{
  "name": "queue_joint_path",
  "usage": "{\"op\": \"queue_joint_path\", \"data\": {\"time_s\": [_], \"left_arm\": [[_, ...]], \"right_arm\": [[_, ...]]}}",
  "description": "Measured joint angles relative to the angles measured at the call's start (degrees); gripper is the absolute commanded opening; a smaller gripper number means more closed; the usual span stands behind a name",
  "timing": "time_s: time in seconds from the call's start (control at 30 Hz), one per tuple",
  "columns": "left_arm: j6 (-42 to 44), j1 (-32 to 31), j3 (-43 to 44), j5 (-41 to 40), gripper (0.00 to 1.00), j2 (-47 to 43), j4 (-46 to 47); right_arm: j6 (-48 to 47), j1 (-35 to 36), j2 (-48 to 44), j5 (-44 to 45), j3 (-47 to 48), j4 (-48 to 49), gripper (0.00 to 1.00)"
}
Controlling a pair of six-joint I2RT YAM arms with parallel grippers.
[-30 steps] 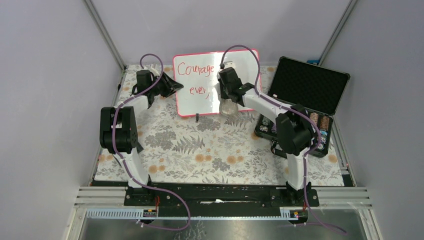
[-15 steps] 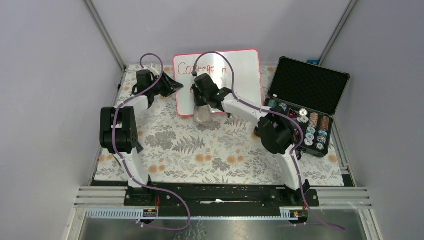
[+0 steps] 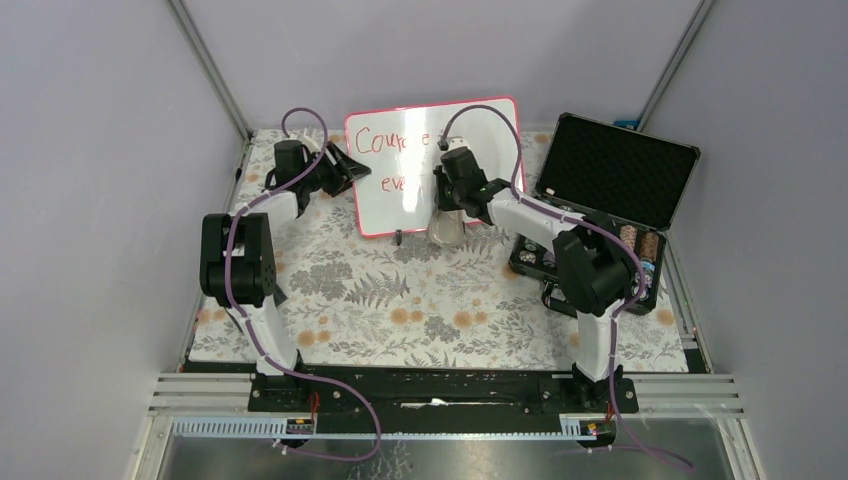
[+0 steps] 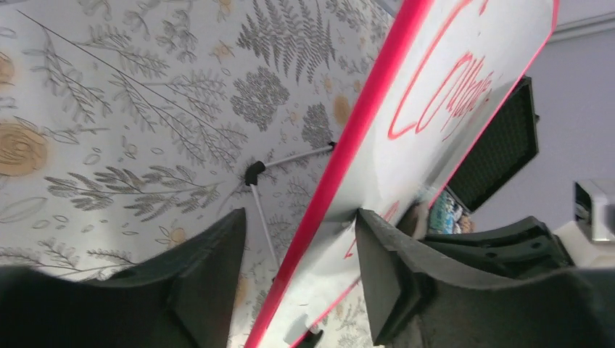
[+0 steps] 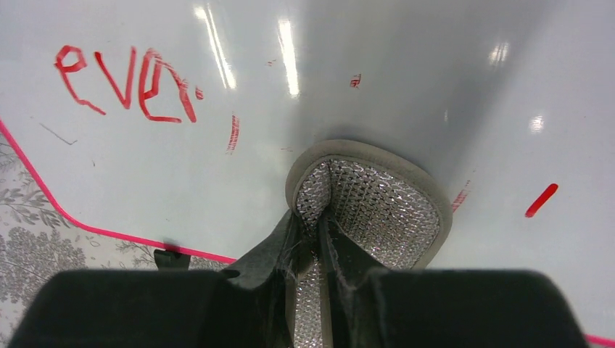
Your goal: Erase the whiteboard
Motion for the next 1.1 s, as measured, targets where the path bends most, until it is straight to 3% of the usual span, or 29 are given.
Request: {"op": "queue_joint_path", "data": {"time_s": [0.1, 0.4, 0.43, 0.6, 0.73, 0.93, 1.0, 1.1], "left_arm": [[-1.8, 0.0, -0.7, 1.5, 0.73, 0.0, 1.7], [-10.8, 3.5, -3.0, 6.8, 0.89, 0.0, 11.5], [-12.3, 4.3, -3.1, 7.3, 0.97, 0.0, 12.8], [-21.4, 8.8, -1.8, 10.6, 0.99, 3.0, 26.4], [-28.3, 9.2, 3.3, 13.5, 0.95, 9.8, 38.6], [-35.2, 7.5, 7.2, 16.7, 0.76, 17.5, 50.1], [-37.4, 7.2, 7.2, 17.6, 0.63, 19.2, 53.6], [-39.3, 7.1, 7.2, 18.4, 0.58, 20.3, 57.2]], "right_arm": [[0.3, -0.2, -0.5, -0.7, -2.3, 1.0, 0.00], [2.7, 0.5, -0.5, -3.6, -4.6, 2.4, 0.00], [2.8, 0.5, -0.5, -3.9, -4.6, 2.5, 0.00], [2.7, 0.8, -0.5, -4.0, -4.5, 2.5, 0.00], [2.1, 0.8, -0.5, -3.9, -4.5, 2.5, 0.00], [0.7, 1.0, -1.2, -2.7, -4.5, 1.4, 0.00], [0.2, 1.2, -1.6, -2.2, -4.6, 1.0, 0.00], [-0.7, 1.3, -1.7, -1.2, -4.4, 0.5, 0.00]]}}
